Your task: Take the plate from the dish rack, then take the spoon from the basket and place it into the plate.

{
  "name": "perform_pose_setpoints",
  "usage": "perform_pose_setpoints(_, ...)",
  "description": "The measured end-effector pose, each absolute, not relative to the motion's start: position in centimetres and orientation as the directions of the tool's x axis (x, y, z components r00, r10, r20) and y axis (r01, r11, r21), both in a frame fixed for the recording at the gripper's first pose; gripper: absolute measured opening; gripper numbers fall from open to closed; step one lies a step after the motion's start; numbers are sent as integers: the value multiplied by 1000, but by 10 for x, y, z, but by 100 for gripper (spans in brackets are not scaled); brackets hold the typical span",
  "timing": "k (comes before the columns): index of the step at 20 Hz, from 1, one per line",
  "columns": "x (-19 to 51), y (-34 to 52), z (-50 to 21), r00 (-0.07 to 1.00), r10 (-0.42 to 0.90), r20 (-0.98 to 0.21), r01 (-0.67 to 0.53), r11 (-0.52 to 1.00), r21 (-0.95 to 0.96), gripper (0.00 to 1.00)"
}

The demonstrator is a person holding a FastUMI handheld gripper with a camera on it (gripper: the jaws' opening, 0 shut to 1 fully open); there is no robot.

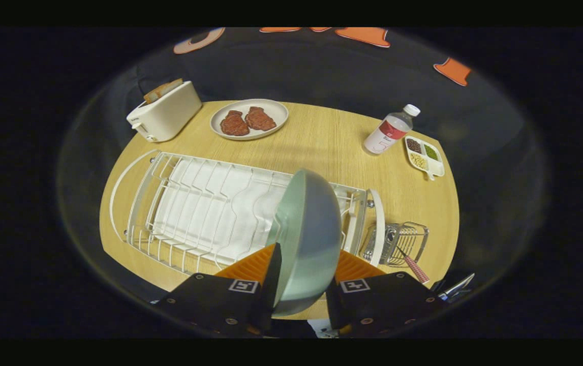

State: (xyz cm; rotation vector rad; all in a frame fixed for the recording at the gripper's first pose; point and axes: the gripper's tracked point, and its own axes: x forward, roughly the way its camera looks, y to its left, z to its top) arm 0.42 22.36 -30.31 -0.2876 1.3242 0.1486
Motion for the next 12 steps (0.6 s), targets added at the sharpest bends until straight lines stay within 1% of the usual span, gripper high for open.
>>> perform_pose_setpoints(3, 7, 215, -293, 261, -89, -961, -244, 957, -155, 40)
perform_pose_setpoints(6, 26, 193, -271, 354, -175, -919, -191, 948, -255, 32)
perform_pose_setpoints(8, 26, 182, -262, 369, -187, -911, -188, 944, -270, 27)
perform_pose_setpoints(10, 15, 172, -253, 366, -195, -910, -173, 946, -273, 28)
perform_pose_setpoints(12, 10, 165, -238, 389, -187, -902, -151, 953, -263, 28)
